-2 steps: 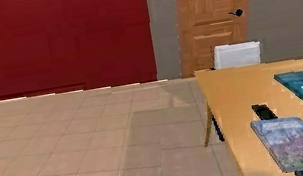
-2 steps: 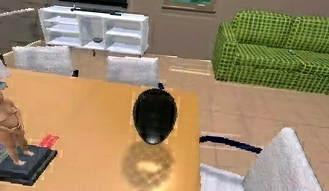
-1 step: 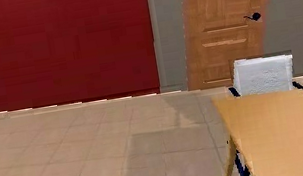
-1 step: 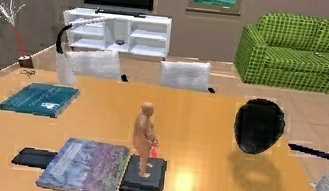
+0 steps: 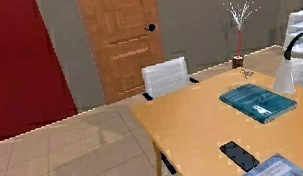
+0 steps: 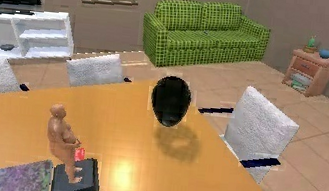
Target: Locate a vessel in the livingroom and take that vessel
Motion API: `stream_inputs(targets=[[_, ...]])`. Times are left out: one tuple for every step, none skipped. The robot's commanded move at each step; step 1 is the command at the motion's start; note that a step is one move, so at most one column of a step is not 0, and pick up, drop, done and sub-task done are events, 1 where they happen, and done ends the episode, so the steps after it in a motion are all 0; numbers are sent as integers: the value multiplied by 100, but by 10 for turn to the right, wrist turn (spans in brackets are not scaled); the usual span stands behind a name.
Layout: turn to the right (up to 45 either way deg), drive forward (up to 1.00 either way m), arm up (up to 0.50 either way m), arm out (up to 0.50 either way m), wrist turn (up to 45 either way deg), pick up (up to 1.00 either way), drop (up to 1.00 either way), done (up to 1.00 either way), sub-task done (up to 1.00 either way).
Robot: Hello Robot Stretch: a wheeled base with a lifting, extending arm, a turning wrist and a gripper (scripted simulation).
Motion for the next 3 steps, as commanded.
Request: stream_inputs(targets=[[0, 0, 50, 0, 0, 0, 0, 0, 0], [0, 0, 38, 0, 0, 0, 0, 0, 0], [0, 0, 0, 44, 0, 0, 0, 0, 0]])
